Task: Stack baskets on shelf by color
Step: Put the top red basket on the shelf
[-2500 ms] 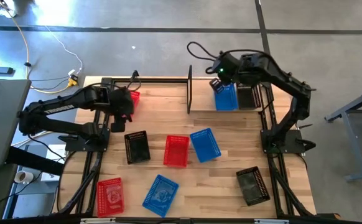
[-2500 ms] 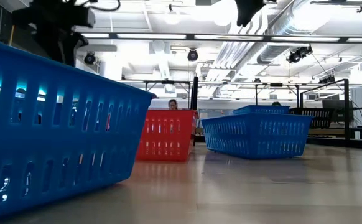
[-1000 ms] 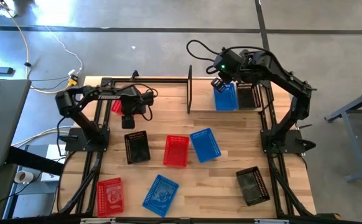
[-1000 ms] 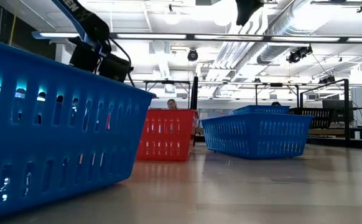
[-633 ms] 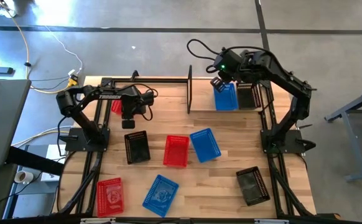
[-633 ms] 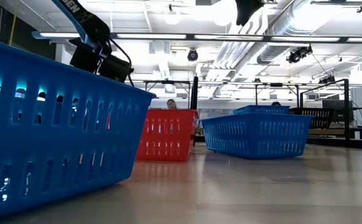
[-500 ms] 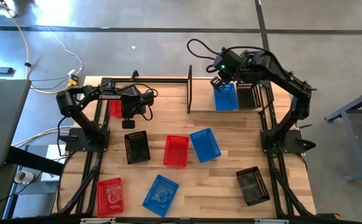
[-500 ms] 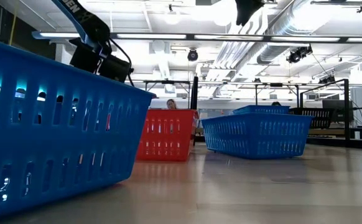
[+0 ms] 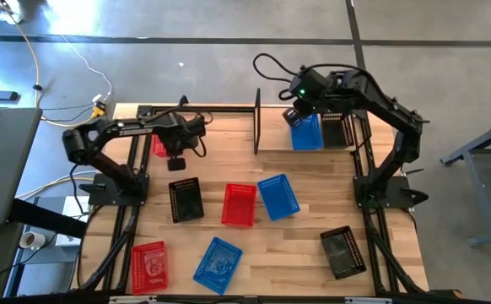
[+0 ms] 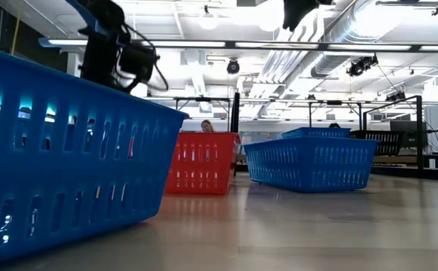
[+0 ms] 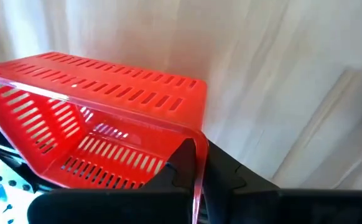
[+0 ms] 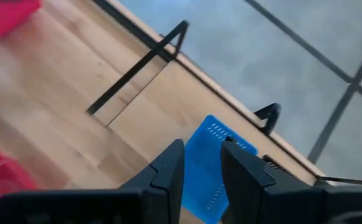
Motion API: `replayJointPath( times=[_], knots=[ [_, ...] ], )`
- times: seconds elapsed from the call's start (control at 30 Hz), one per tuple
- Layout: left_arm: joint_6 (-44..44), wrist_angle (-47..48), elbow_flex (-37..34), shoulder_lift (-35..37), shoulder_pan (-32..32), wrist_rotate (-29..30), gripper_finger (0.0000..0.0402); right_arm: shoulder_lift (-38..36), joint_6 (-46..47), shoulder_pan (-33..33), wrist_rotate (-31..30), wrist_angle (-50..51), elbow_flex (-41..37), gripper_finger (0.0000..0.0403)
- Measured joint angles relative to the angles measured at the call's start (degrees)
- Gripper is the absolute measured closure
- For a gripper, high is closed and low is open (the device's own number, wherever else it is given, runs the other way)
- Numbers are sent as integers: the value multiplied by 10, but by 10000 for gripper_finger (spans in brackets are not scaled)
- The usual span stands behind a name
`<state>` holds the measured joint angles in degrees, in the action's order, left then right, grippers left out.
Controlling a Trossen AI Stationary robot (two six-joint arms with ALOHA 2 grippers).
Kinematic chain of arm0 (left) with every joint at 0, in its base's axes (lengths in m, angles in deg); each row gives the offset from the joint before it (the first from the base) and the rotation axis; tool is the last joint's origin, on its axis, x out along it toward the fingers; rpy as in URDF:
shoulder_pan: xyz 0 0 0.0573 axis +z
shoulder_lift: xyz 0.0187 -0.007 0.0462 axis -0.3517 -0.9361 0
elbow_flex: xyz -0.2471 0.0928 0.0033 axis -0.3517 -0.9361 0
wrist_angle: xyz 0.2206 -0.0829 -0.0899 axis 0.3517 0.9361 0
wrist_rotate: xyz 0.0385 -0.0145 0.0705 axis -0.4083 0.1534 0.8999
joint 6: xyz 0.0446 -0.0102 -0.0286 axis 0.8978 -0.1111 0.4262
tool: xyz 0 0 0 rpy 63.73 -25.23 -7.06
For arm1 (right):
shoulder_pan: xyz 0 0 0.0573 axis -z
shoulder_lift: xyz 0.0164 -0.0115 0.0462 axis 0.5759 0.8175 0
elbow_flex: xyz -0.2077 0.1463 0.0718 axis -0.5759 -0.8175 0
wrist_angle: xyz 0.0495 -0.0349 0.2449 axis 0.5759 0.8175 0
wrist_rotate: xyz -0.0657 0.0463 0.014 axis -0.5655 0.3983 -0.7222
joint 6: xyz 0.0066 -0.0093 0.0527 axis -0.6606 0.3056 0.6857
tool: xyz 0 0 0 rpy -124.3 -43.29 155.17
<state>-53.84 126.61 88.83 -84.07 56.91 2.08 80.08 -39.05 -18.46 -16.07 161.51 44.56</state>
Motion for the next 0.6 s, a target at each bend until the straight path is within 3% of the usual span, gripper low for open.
replayJointPath(
  times=[0.17,0.6],
  knots=[
    [-6,-1,32,55,-4,-30,399,0,36,-30,8,1,-3,313],
    [-34,-2,156,133,-65,-21,400,0,178,-102,-29,12,-54,313]
  ],
)
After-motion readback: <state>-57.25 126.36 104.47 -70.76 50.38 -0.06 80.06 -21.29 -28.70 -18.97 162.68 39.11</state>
